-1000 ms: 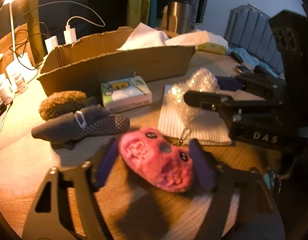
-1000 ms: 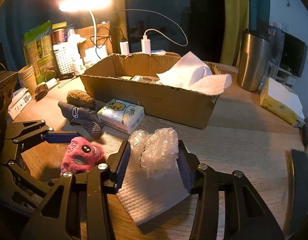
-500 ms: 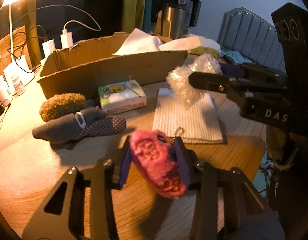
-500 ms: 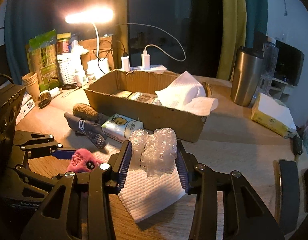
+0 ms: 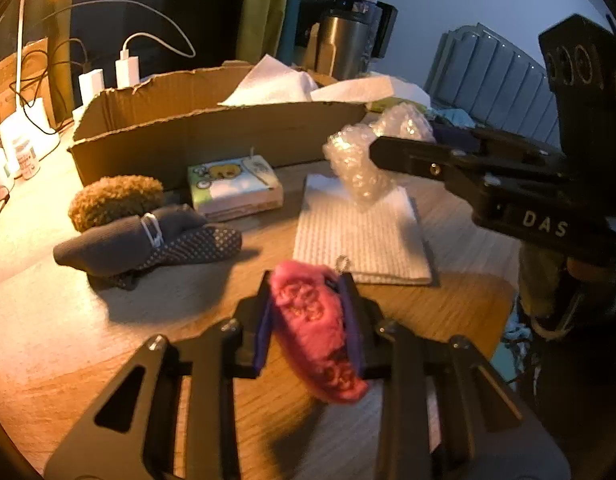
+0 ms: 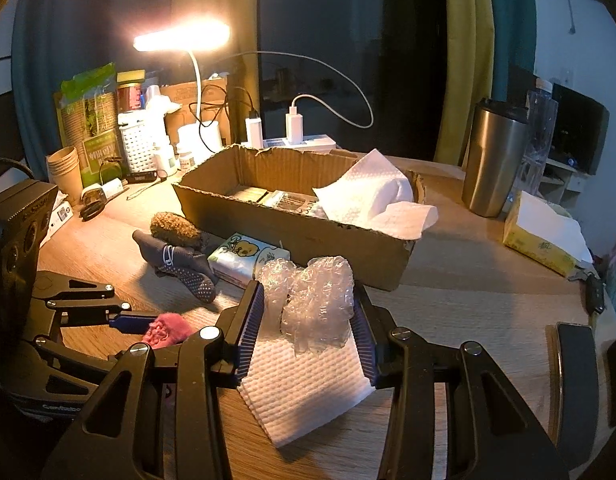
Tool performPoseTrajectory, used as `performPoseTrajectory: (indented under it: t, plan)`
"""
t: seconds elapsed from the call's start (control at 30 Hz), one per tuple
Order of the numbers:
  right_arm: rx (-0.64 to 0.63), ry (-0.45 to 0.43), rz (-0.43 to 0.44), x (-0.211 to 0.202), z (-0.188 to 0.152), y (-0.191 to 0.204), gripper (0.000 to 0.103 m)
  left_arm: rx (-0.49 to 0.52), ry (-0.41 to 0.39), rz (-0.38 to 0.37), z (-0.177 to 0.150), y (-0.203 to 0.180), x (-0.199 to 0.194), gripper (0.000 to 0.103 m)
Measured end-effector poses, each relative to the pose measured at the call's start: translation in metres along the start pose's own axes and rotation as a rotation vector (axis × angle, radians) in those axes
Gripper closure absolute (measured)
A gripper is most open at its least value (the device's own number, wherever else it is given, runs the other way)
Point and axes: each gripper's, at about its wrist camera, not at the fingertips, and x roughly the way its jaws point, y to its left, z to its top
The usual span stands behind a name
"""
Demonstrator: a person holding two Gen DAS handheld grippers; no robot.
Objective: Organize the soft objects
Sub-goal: 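Grasp the bubble-wrap bundle from the white cloth with the right gripper, then carry bubble wrap into the box with right gripper while left gripper carries pink plush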
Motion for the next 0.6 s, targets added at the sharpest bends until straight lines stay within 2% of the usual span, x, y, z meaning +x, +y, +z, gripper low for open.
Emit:
performPoseTrajectory:
  t: [0.3,0.6]
  plan:
    - [0.004,-0.019,-0.002,-0.005,0.005,-0.001,0.058,-0.022,-0.045,-0.021,0.004,0.005,-0.017,0.072]
    - [-0.008,-0.039,0.011,-0.008,0.015,0.002,0.058,-0.036,-0.11,0.012,0.019,0.02,-0.041,0.072]
